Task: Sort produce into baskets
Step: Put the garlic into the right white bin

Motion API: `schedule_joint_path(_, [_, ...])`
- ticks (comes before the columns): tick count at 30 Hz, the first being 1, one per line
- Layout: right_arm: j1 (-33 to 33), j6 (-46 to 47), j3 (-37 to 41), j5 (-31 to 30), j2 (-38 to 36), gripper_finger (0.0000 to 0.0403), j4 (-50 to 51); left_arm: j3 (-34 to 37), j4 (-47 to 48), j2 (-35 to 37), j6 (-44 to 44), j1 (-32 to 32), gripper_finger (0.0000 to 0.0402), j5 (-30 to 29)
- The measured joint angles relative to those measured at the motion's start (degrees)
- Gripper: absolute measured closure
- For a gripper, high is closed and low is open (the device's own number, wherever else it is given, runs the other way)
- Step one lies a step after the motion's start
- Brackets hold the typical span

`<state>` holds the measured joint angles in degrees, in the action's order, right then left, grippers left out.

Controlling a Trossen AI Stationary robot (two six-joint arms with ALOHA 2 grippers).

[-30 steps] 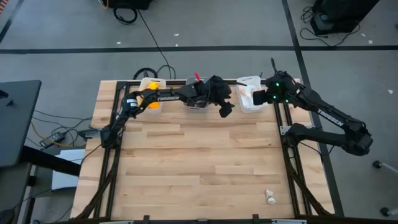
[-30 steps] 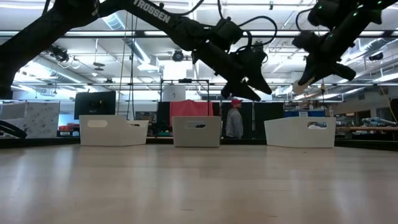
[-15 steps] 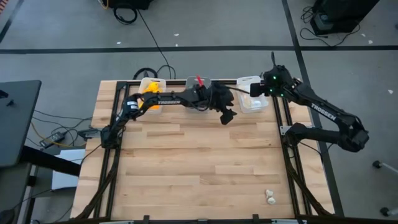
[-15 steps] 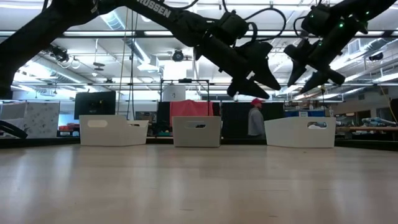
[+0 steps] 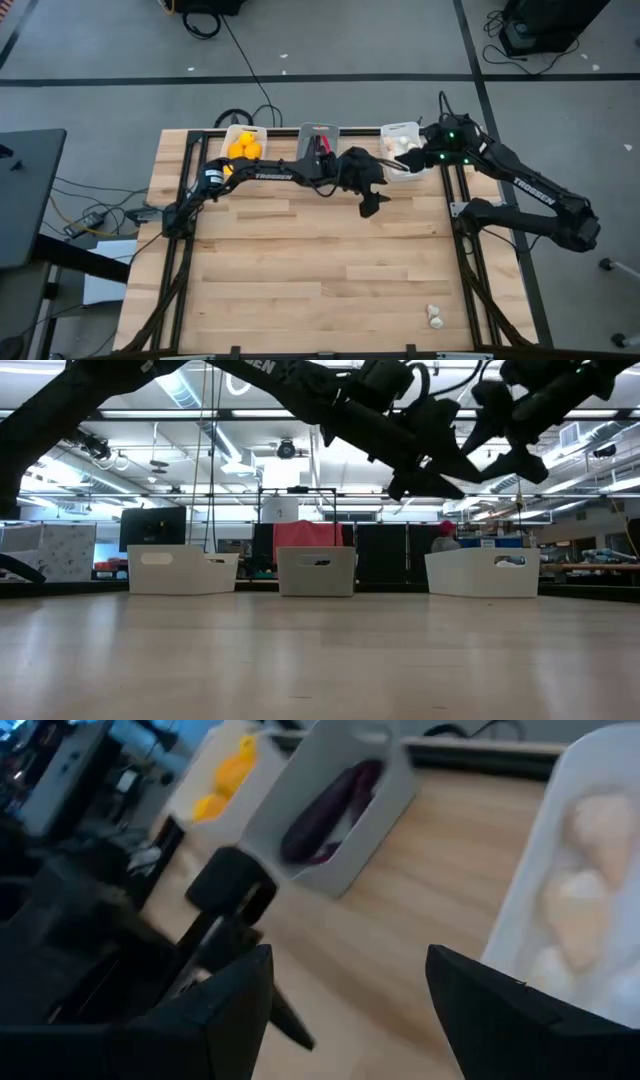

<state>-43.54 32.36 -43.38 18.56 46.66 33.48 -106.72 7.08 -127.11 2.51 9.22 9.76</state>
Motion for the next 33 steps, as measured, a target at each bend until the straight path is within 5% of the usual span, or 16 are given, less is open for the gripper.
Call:
schedule_joint_path(16, [15.72,13.79,-0.01,-4.31,-8.92,0.0138,5.13,0.04,-8.46,-0.02,-8.33,-9.63,0.0154,0.30])
schedule_joint_path(23, [19.03,13.32,-0.11,-16.39,-9.57,0.0142,29.50,0.08,-23.34,-4.30,4.13,-12.12,0.0183,-3.06])
schedule_joint_path(26, [21.06,10.63,-0.10,-12.66,-9.77,0.0144,38.28,0.09,-28.25,-7.25,6.54,-13.90,0.0187,-3.21])
schedule_joint_path(33, [28.32,9.17,-0.11,0.41,-12.32,0.0158,39.32,0.09,-26.98,-8.28,18.88,-15.43,0.0188,-9.60])
